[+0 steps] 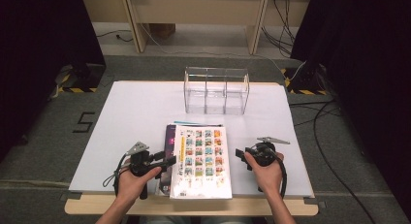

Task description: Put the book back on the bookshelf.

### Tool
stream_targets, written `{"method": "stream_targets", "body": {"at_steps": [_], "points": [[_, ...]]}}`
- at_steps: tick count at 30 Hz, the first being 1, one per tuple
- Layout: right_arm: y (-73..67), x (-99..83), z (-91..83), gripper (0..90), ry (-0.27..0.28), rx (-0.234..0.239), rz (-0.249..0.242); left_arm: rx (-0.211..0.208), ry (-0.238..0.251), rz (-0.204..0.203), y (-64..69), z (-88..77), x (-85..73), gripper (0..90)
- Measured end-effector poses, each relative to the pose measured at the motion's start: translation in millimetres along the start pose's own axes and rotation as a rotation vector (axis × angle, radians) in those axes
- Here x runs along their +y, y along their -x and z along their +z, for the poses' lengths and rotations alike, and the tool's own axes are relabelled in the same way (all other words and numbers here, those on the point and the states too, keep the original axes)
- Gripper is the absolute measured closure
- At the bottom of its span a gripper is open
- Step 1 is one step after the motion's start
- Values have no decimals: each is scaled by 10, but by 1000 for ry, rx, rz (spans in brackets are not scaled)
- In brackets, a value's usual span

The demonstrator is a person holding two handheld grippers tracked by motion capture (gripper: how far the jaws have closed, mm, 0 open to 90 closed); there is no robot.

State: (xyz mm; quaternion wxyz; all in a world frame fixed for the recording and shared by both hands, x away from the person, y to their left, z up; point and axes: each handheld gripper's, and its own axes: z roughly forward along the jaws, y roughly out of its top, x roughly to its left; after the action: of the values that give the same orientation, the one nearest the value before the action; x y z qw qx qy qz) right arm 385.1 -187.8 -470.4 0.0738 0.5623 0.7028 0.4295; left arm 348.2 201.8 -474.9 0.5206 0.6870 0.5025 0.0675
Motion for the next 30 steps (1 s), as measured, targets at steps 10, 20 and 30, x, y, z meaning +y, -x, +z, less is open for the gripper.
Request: {"method": "stream_targets", "body": {"at_steps": [10,20,30], "points": [[-95,97,45,494,-61,66,-5,17,-33,-28,29,146,83,324],[-196,61,165,489,-125,133,22,-3,-110,-58,64,243,70,405],[-342,8,253,467,-158,136,32,55,-141,-134,37,308,140,494]]}}
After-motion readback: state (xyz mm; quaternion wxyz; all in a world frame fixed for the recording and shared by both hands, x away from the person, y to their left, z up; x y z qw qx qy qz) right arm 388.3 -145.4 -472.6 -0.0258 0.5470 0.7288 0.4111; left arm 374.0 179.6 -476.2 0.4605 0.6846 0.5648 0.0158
